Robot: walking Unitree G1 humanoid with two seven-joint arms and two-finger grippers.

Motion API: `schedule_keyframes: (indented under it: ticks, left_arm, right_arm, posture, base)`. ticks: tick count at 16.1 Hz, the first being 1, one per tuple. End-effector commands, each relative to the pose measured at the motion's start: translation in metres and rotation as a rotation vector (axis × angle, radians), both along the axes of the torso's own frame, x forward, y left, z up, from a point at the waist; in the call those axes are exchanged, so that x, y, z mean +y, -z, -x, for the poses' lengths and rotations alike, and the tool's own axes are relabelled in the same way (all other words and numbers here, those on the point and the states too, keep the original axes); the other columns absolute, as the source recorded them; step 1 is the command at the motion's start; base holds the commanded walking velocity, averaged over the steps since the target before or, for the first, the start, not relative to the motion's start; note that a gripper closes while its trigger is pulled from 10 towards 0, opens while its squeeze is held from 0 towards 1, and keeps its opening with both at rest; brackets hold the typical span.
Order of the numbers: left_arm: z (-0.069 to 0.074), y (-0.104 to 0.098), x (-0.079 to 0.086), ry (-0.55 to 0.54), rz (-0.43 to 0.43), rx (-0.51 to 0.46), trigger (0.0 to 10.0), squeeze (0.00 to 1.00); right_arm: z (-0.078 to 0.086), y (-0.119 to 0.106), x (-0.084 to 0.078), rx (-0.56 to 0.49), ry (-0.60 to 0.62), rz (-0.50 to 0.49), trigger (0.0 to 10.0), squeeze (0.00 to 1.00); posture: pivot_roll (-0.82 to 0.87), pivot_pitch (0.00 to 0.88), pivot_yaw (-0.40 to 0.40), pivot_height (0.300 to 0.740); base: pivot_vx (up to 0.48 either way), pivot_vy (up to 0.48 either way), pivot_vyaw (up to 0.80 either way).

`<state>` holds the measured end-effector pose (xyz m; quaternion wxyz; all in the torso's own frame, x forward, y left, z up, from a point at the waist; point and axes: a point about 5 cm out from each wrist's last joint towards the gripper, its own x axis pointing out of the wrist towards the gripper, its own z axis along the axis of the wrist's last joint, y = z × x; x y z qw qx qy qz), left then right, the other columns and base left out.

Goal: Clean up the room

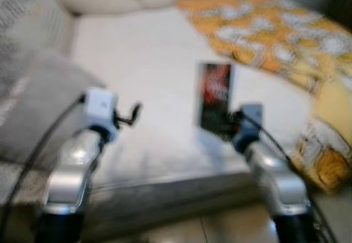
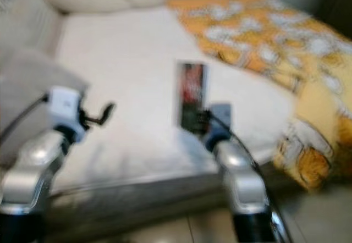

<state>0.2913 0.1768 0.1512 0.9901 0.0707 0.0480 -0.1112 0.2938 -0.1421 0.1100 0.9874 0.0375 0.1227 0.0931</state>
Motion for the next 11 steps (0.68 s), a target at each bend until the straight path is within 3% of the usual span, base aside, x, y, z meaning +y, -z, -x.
schedule_keyframes:
  ticks: [1, 2, 11]
  left_arm:
    - [-0.0003, -0.0022, 0.0104, -0.035, -0.010, -0.005, 10.0, 0.00]
    - [-0.0011, -0.0009, 0.0116, -0.032, -0.014, -0.002, 10.0, 0.00]
    - [-0.0025, -0.0043, 0.0094, -0.023, -0.017, -0.016, 10.0, 0.00]
  right_arm:
    - [-0.0033, -0.0139, 0.0105, -0.051, -0.034, -0.033, 10.0, 0.00]
    - [-0.0048, -0.0101, 0.0096, -0.005, 0.014, -0.121, 10.0, 0.00]
    - [-0.0024, -0.0062, 0.0111, 0.030, -0.053, -0.054, 10.0, 0.00]
  posture:
    - [0.05, 0.000, 0.006, 0.740]
    - [0.06, 0.000, 0.005, 0.740]
    - [0.07, 0.000, 0.002, 0.740]
  base:
    - [0.319, 0.000, 0.80]
    - [0.322, 0.000, 0.00]
    - [0.320, 0.000, 0.00]
